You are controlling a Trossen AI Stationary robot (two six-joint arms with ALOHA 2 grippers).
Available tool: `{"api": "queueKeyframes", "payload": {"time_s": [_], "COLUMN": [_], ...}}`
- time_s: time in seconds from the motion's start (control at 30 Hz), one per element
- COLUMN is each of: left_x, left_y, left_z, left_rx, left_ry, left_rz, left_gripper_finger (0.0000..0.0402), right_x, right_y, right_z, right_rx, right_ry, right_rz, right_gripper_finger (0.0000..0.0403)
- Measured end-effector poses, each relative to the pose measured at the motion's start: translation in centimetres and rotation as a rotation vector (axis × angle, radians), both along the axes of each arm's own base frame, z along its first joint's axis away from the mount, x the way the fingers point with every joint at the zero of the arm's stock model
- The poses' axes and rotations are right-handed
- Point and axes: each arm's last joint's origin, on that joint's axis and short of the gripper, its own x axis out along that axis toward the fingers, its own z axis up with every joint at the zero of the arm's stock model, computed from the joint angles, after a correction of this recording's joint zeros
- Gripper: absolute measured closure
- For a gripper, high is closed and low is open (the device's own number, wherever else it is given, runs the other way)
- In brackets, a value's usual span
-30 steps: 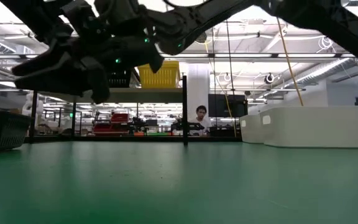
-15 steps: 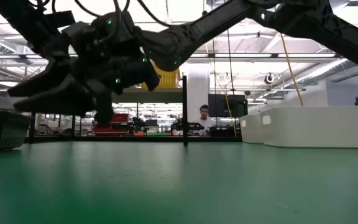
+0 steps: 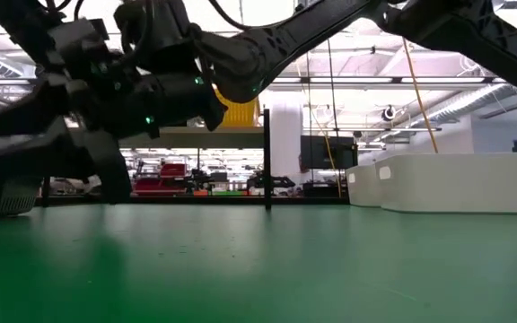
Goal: Stack baskets on shelf by color
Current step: Stack the black bin on top of the other black bin on the shelf
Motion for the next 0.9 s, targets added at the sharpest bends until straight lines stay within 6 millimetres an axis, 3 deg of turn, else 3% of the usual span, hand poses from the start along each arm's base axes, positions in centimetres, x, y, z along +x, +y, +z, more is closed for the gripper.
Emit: {"api": "queueKeyframes", "payload": {"time_s": [0.6,0.9], "left_x": [0.8,0.8], "left_y": [-0.6,-0.5], "left_z": [-0.9,-0.9], "left_rx": [0.010,0.022], "left_ry": [0.067,0.076], "left_rz": [-0.009,-0.016], "left_gripper_finger": [0.0263,0.0263], "right_x": [-0.1,-0.4], "right_y": [-0.7,-1.2], "right_z": [-0.6,-1.4], "right_rx": [-0.017,-0.061], "right_ry": [0.072,0.135], "right_rz": [-0.110,-0.163], "right_gripper_finger": [0.0195,0.0271]}}
